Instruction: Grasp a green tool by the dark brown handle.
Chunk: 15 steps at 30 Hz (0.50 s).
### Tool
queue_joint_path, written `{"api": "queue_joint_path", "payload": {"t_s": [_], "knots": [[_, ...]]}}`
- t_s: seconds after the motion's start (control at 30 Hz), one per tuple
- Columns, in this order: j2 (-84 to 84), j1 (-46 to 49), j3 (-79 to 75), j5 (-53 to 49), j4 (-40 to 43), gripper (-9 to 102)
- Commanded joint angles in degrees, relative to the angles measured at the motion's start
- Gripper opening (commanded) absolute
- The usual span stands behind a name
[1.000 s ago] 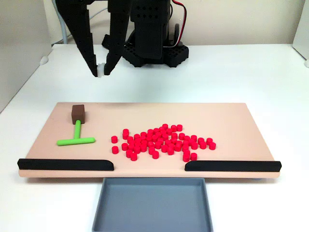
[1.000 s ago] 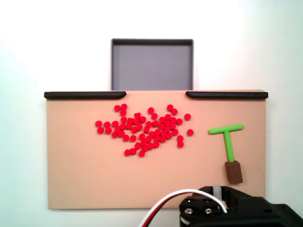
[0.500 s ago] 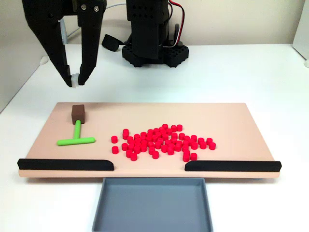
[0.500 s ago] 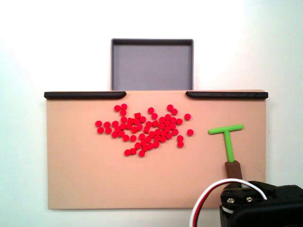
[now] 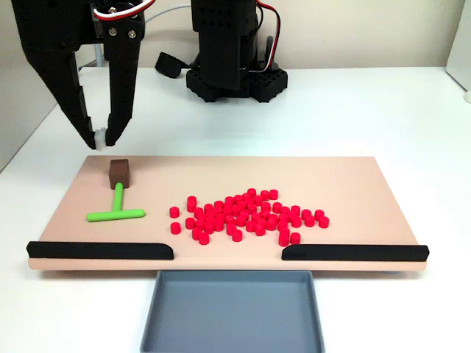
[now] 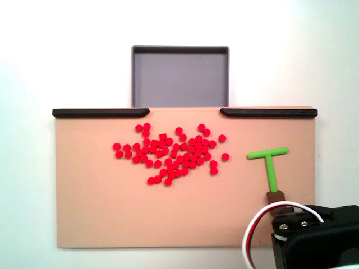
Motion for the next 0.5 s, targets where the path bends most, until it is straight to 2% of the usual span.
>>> {"api": "queue_joint_path", "payload": {"t_s": [0.0, 0.3, 0.47], "knots": [[0.18, -0.35, -1.85, -0.7, -0.18, 2], [-0.62, -0.44, -1.85, -4.22, -0.18, 18], [-1.14, -0.26, -1.85, -4.22, -0.18, 20]]}}
